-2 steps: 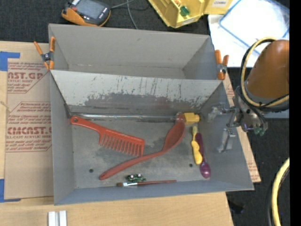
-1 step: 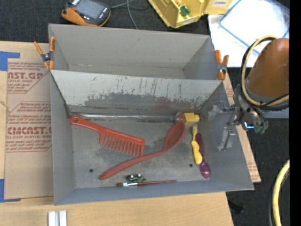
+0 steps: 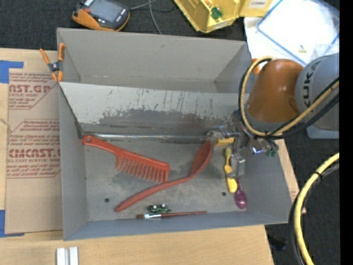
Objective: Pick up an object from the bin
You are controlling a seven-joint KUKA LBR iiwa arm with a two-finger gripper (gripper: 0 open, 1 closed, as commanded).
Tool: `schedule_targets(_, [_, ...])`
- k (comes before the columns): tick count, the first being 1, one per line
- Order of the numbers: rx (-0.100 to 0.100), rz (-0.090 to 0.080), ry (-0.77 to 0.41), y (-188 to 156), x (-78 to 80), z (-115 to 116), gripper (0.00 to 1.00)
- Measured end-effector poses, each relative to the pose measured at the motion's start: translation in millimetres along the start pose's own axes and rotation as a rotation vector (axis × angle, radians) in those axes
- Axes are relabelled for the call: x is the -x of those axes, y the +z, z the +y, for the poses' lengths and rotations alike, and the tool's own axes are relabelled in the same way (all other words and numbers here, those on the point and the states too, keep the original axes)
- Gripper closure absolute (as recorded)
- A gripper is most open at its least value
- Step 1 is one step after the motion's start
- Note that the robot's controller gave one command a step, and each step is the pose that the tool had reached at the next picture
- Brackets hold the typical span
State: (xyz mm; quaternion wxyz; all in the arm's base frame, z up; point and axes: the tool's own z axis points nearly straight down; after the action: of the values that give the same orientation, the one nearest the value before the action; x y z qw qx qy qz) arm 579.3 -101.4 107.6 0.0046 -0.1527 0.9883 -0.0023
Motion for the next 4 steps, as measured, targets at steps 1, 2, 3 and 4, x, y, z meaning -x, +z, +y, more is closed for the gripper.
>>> schedule_targets(1, [-0.001, -0.002, -0.159, -34, 13.4, 17, 0.0])
schedule_targets(2, [0.002, -0.002, -0.209, 8, 16.3, 59, 0.0])
schedule_targets(3, [-0.006, -0.01, -0.438, 37, 20.1, 61, 0.0])
schedule_targets(4, [0.0, -0.01, -0.335, 36, 14.8, 77, 1.0])
